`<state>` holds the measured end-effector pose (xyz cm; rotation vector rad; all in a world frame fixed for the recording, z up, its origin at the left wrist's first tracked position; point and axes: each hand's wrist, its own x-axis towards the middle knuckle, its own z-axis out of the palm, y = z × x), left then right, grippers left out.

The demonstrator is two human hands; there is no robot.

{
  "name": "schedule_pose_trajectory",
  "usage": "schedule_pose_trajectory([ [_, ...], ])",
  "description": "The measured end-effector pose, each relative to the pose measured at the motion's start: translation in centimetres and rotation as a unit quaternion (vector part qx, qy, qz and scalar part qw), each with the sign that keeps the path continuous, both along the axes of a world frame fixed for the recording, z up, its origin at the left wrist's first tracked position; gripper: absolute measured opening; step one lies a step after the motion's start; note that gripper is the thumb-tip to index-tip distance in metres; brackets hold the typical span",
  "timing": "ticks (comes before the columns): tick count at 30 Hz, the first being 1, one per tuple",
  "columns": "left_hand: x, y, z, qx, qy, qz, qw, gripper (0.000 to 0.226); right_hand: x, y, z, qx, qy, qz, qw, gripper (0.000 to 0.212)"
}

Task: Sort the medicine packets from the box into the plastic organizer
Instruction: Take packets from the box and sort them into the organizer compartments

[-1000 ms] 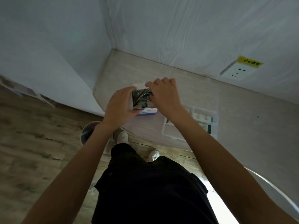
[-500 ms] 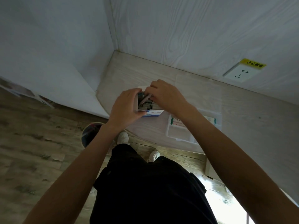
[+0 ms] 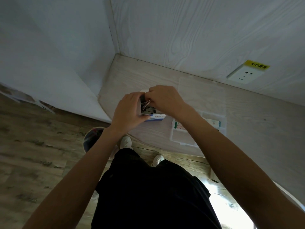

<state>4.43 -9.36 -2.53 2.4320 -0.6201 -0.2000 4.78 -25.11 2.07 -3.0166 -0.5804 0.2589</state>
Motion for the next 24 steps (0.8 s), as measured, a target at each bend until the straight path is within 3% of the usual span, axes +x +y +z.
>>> schedule_pose_trajectory([
  [4, 0.2, 0.0, -0.1, 0.016, 0.006, -0.003, 1.0, 0.076, -0.2, -1.0, 0.4, 0.013, -0.047, -0.01, 0.999, 0.024],
  [13, 0.7, -0.4, 1.3, -0.009, 0.023, 0.002, 1.0, 0.084, -0.8, -3.2, -0.6, 0.139, -0.04, -0.096, 0.985, 0.016],
  [19, 2.4, -2.3, 1.4, 0.006, 0.021, -0.022, 1.0, 0.041, -0.7, -3.3, -0.4, 0.169, -0.066, -0.103, 0.978, 0.013],
  [24, 2.8, -2.8, 1.6, -0.047, 0.044, 0.023, 0.998, 0.025, -0.5, -3.7, 0.1, 0.23, -0.066, -0.132, 0.962, 0.011],
])
